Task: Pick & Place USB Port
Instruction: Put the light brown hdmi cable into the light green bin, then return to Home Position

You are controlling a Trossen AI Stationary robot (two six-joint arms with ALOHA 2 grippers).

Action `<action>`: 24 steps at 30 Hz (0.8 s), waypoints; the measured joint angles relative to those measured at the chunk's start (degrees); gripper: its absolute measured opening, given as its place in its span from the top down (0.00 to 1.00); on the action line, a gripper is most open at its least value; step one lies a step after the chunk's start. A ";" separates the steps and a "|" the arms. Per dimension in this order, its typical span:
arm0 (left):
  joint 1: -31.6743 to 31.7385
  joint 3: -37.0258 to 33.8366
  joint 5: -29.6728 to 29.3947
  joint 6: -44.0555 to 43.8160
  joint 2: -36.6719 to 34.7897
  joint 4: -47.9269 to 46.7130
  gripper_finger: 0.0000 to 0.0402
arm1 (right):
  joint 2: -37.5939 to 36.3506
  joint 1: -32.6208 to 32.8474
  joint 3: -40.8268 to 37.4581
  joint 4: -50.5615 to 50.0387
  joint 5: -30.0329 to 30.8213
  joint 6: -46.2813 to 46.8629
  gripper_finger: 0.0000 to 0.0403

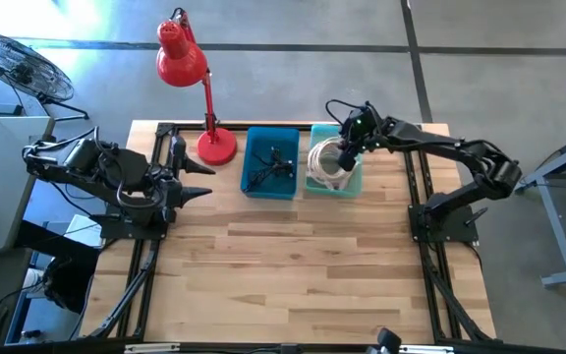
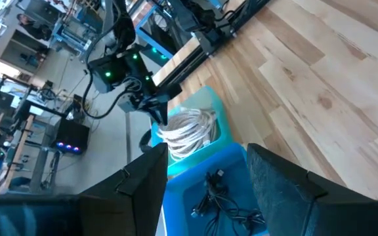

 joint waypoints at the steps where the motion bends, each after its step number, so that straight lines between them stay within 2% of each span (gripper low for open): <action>1: -0.02 0.00 -0.01 0.00 0.00 0.00 0.50 | 0.00 0.18 -0.05 0.37 0.06 0.01 0.79; 7: 0.00 0.00 -0.07 -0.01 0.00 -0.99 0.50 | -0.37 1.58 2.64 0.50 4.88 -0.32 0.64; 10: 0.00 0.00 -0.21 1.62 0.00 -2.10 0.50 | -1.12 2.30 5.47 -0.36 4.61 0.09 0.60; 17: 0.00 -0.04 -2.25 1.39 0.00 -5.97 0.50 | -5.25 5.16 13.98 -7.52 3.74 0.13 0.59; 24: -0.02 -0.04 -1.83 1.33 -0.48 0.58 0.50 | -11.03 9.44 21.56 -16.65 1.72 0.32 0.59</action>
